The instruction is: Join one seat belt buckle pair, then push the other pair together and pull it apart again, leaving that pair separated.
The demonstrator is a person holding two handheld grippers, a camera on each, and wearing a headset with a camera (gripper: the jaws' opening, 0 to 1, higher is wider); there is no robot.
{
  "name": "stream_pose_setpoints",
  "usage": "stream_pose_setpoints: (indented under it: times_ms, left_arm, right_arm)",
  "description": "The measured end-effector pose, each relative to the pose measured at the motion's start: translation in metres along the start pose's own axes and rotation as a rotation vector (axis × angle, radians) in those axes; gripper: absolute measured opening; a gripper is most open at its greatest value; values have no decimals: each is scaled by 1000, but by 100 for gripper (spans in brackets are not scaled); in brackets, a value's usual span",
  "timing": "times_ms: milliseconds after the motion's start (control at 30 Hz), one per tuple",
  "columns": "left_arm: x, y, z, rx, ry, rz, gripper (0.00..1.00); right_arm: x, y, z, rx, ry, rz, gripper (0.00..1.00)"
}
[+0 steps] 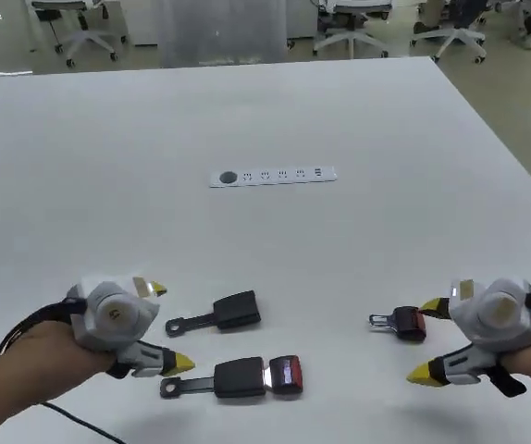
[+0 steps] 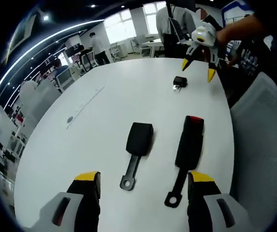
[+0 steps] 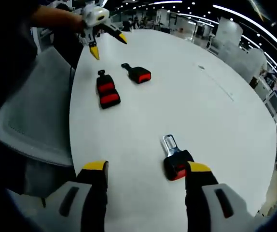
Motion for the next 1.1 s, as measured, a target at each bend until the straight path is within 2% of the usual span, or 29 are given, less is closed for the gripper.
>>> stream_pose_setpoints:
  times_ms: [67, 133, 300, 433, 500, 533, 567, 600, 800, 1000, 1100]
  left_arm:
    - [-1, 5, 9, -22, -29, 54, 77]
    - [-2, 12, 17, -20, -44, 90, 79]
    - [-8, 32, 33, -22, -73, 170, 85]
    - [-12, 43, 42, -27, -92, 212, 91]
    - [-14, 50, 46, -14, -105, 231, 95]
    - [-15, 51, 47, -16, -109, 236, 97]
    - [-15, 54, 49, -21, -119, 247, 99]
    - [-14, 57, 50, -22, -125, 257, 100]
    - [-15, 64, 60, -21, -152, 293, 100]
    - [-12, 66, 65, -32, -177, 321, 100]
    - [-13, 72, 65, -15, -182, 323, 99]
  right_arm:
    - [3, 1, 2, -27, 24, -12, 70]
    - [7, 1, 4, -81, 46, -54, 75]
    - [21, 9, 8, -91, 64, -57, 80]
    - [27, 12, 14, -117, 88, -80, 85]
    - [26, 12, 16, -140, 124, -72, 92]
    - [23, 11, 18, -148, 158, -65, 98]
    - [18, 12, 19, -152, 192, -62, 100]
    - [22, 13, 18, -152, 164, -65, 100]
    - [21, 14, 17, -170, 182, -97, 100]
    - [28, 13, 17, -174, 191, -88, 100]
    - [29, 17, 18, -147, 192, -63, 100]
Point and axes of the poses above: the centre of the closed fingertips' face, and the gripper's own axes: z roughly backward along the fingers, x roughly to its left, y roughly out of its underside, the point moved 4 cm from there along z, roughly backward along the fingers, and after that the axes turned 10 degrees about -y, right-handed, at the moved point
